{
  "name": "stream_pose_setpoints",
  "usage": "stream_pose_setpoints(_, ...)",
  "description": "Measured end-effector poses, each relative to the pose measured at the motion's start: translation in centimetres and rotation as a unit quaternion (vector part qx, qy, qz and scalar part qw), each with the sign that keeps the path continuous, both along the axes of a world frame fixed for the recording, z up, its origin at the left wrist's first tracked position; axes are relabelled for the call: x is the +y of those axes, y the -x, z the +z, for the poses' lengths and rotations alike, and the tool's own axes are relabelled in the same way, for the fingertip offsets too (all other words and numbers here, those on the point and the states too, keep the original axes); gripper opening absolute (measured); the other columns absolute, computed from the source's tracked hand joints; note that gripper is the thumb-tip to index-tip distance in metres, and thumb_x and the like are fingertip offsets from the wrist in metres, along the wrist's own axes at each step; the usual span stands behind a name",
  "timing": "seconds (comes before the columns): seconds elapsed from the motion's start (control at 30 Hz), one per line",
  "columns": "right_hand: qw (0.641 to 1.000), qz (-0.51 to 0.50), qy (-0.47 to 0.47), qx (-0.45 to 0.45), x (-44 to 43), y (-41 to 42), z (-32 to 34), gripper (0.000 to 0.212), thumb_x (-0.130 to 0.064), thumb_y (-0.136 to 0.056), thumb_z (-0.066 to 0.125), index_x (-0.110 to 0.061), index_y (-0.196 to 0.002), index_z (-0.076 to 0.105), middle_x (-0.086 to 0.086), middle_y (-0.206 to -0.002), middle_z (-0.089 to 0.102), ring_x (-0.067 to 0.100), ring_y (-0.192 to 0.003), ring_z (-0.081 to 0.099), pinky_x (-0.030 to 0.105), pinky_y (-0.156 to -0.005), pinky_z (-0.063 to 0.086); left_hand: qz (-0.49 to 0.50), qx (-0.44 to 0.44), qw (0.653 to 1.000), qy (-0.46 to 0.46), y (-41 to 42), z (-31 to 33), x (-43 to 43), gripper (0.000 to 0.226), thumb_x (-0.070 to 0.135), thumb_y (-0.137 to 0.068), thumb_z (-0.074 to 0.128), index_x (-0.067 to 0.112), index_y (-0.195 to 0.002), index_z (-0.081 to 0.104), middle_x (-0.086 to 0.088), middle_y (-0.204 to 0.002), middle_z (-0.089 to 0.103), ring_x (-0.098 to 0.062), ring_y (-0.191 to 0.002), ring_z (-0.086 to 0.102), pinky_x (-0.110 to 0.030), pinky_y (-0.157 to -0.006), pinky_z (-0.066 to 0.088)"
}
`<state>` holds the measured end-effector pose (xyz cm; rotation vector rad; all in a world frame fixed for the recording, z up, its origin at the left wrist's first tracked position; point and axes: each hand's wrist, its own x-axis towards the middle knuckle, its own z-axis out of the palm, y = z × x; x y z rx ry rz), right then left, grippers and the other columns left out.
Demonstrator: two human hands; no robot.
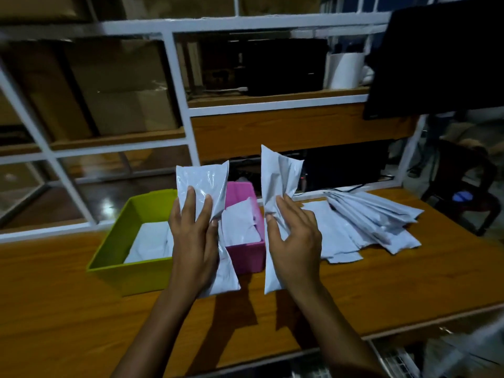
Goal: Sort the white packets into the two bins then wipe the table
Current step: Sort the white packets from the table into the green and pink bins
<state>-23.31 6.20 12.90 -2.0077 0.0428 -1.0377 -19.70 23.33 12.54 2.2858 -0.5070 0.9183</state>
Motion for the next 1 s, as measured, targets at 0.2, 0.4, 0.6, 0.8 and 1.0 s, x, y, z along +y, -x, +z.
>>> stream_pose_setpoints(0.2, 0.998, 0.052, -0.002, 0.022, 9.5, -4.3, -0.7, 0.038, -0.019, -0.09, 0.063, -0.014, -0.128, 0.061, 0.001, -0.129, 0.063, 0.016, -0.123, 0.052, 0.023, -0.101, 0.038, 0.048, 0.017, 0.998, 0.023, -2.4, -1.0, 9.5, 0.045, 0.03, -0.101, 0.035, 0.019, -0.144, 0.041, -0.007, -0.16, 0.019, -0.021, -0.149, 0.003, -0.023, -0.118, -0.003)
stream_pose_setpoints(0.4, 0.99, 0.107, -0.061, 0.069, 19.6, -10.9, -1.3, 0.037, -0.014, -0.091, 0.061, -0.013, -0.128, 0.062, 0.001, -0.129, 0.063, 0.018, -0.121, 0.055, 0.027, -0.102, 0.043, 0.079, 0.082, 0.993, 0.009, -9.2, -3.7, 19.6, 0.05, 0.043, -0.1, 0.026, 0.025, -0.144, 0.043, -0.001, -0.159, 0.02, -0.027, -0.148, 0.009, -0.034, -0.117, 0.006)
stream_pose_setpoints(0.6, 0.961, 0.152, 0.069, 0.221, 26.2, -18.6, -4.4, 0.037, -0.022, -0.093, 0.059, -0.009, -0.128, 0.061, 0.006, -0.133, 0.06, 0.023, -0.125, 0.052, 0.029, -0.107, 0.037, 0.078, 0.173, 0.981, -0.049, -14.9, -6.8, 24.9, 0.063, 0.056, -0.094, 0.014, 0.029, -0.146, 0.036, -0.002, -0.16, 0.016, -0.03, -0.148, -0.001, -0.044, -0.118, 0.011)
stream_pose_setpoints(0.8, 0.901, 0.086, 0.275, 0.325, 27.5, -24.6, -8.1, 0.012, -0.016, -0.09, 0.057, -0.011, -0.082, 0.064, 0.013, -0.094, 0.068, 0.027, -0.091, 0.064, 0.027, -0.068, 0.041, 0.067, 0.194, 0.957, -0.206, -20.6, -9.4, 25.8, 0.06, 0.04, -0.098, 0.016, 0.011, -0.141, 0.047, -0.023, -0.146, 0.041, -0.043, -0.142, 0.022, -0.051, -0.117, 0.016)
stream_pose_setpoints(1.0, 0.818, 0.113, 0.394, 0.405, 27.7, -27.7, -9.7, 0.018, -0.019, -0.088, 0.059, -0.006, -0.099, 0.065, 0.017, -0.109, 0.064, 0.034, -0.104, 0.059, 0.036, -0.083, 0.045, 0.002, 0.444, 0.798, -0.408, -25.8, -11.9, 24.5, 0.08, 0.051, -0.097, 0.037, 0.005, -0.152, 0.0, -0.024, -0.159, -0.003, -0.043, -0.146, -0.009, -0.056, -0.117, 0.005)
